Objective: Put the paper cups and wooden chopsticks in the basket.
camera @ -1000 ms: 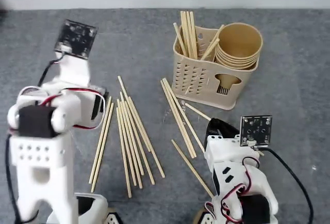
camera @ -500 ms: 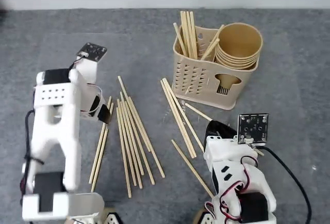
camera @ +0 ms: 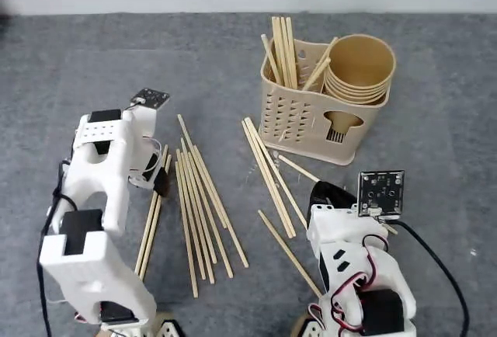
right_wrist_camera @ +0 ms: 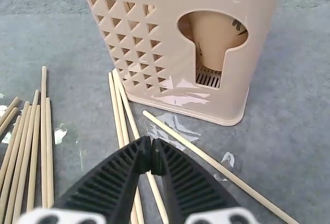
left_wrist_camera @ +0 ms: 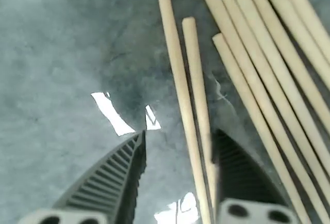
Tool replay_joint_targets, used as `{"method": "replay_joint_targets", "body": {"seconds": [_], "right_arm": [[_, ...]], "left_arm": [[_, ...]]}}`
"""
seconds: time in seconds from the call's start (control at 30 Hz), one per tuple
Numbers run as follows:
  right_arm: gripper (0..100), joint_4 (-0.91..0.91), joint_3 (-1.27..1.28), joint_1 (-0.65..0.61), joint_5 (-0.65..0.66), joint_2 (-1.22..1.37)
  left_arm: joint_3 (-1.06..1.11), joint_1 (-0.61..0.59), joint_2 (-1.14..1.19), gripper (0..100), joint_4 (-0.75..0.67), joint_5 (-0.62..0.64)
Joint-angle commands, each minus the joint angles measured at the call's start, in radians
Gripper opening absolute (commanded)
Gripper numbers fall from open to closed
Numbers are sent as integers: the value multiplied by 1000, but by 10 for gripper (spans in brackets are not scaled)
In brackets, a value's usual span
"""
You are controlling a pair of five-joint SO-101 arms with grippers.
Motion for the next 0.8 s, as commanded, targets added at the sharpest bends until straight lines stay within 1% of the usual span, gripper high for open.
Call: {"method": "replay_joint_targets", "body": {"seconds": [0.0,0.1,0.2,0.53,0.77], "right_arm": [[12,-13,-6,8,-9,-2],[12,-13,-6,8,-9,-2],[12,-13,-6,8,-9,-2],[12,-12,-8,8,-9,-2],[12,-12,-6,10,-9,-2]], "left_arm": [[-21,31,-9,107,-2,-9],[7,74,-9,49,3,-8],[16,101,-9,19,5,-8],[73,112,-12,13,8,-11],[42,112,-80,15,17,-6]]}}
